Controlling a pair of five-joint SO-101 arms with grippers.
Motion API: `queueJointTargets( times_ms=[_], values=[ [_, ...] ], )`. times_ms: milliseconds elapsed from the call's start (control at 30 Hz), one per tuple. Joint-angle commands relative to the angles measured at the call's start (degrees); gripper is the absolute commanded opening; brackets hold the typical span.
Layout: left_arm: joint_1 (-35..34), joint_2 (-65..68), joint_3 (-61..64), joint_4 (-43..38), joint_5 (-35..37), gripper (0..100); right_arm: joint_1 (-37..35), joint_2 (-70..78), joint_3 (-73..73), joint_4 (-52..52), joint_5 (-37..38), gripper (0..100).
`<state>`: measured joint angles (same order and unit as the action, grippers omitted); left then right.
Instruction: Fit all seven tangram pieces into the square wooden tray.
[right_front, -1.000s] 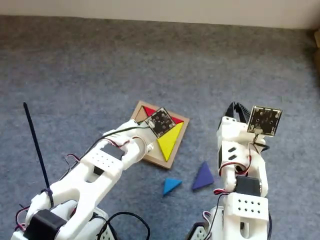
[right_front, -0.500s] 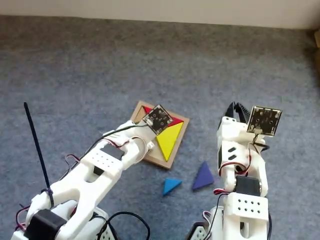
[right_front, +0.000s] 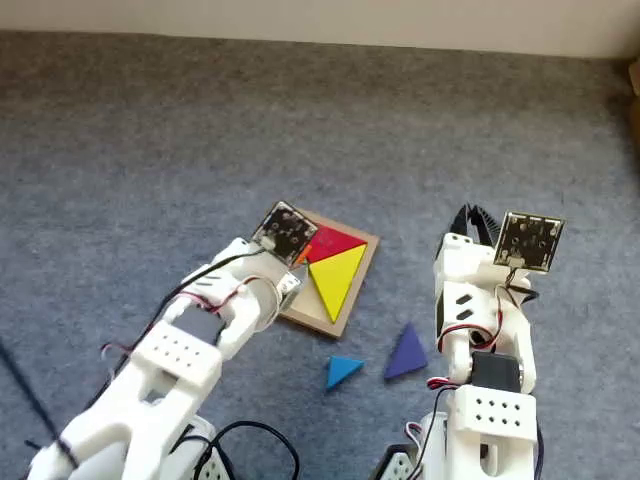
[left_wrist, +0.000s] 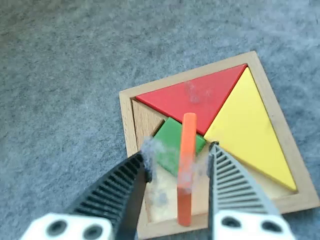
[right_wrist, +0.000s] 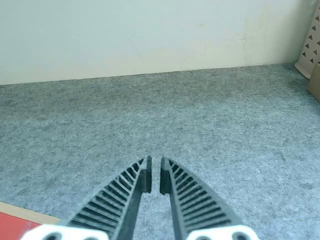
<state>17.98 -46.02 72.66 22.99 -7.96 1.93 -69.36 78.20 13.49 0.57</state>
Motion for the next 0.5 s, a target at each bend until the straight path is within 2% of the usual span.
queueJointTargets(
  times_ms=[0,167,467],
  values=[
    [-4.97,-8.75,0.22,2.29,4.22,18,0.31,-1.36,-0.57,-4.53,-0.26,4.8],
    [-12.70,-10.15,-0.13,3.16,7.74,18,-0.57,-1.27,-0.57,-4.79,-0.18,4.8],
    [-12.62,2.51,-5.49,3.16,7.65,18,-1.27,-1.27,0.40,-4.97,-0.09,4.8]
  ],
)
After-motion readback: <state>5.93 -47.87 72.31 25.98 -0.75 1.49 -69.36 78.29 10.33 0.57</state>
